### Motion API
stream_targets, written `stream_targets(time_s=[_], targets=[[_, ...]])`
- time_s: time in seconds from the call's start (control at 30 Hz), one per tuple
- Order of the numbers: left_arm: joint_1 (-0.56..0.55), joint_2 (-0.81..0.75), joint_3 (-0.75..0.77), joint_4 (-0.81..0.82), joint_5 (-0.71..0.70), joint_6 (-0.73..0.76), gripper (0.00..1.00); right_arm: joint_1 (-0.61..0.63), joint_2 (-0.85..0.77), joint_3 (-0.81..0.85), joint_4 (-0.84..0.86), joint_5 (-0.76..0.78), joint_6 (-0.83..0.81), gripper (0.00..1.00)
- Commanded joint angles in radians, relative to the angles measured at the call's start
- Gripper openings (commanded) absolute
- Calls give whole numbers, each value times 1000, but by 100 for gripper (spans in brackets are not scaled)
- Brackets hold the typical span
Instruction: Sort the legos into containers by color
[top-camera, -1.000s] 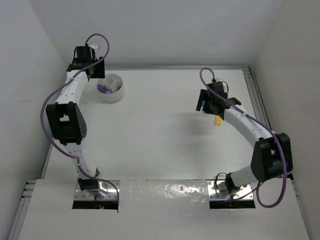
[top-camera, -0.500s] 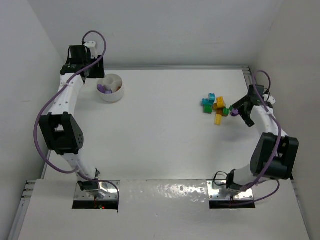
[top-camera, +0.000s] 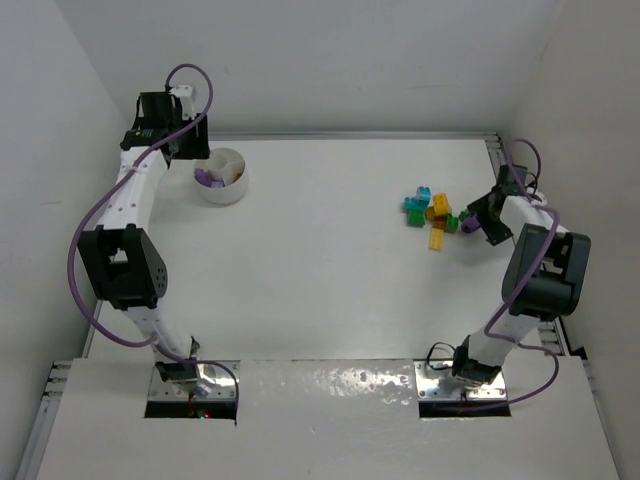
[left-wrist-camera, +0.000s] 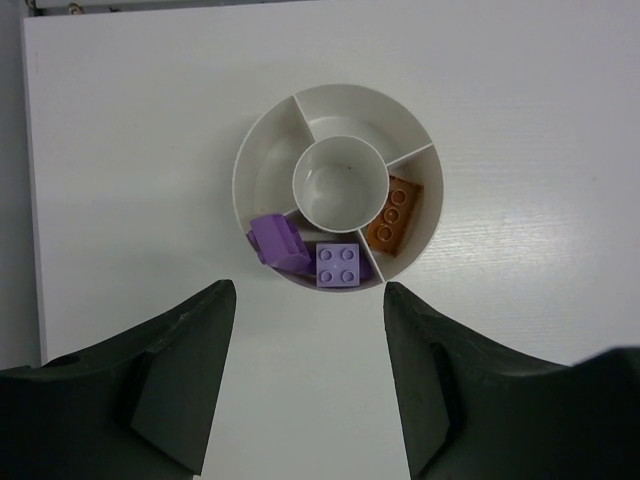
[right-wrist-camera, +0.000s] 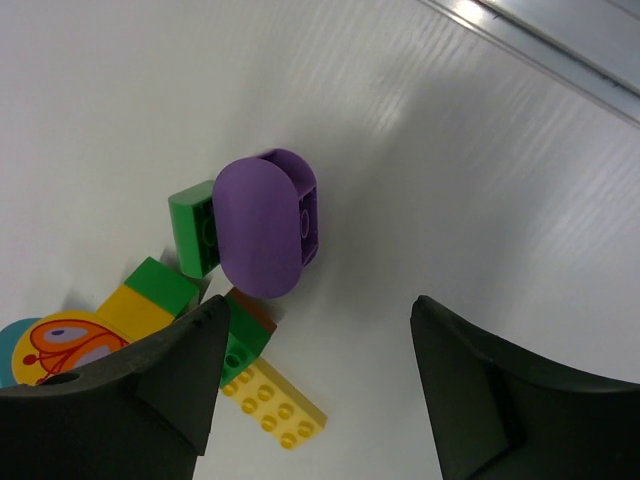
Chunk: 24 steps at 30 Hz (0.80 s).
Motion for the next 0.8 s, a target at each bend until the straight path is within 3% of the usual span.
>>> stream_targets(time_s=[0.0, 0.27, 0.77], targets=[[-6, -3, 4, 11, -5, 9, 59, 1, 29, 53, 31, -46, -9, 72], [-6, 10, 20, 8, -16, 13, 59, 4, 12, -13, 91, -75, -66, 70], [-7, 18, 38, 0, -22, 18, 59, 9, 140, 102, 30, -117, -135, 68]])
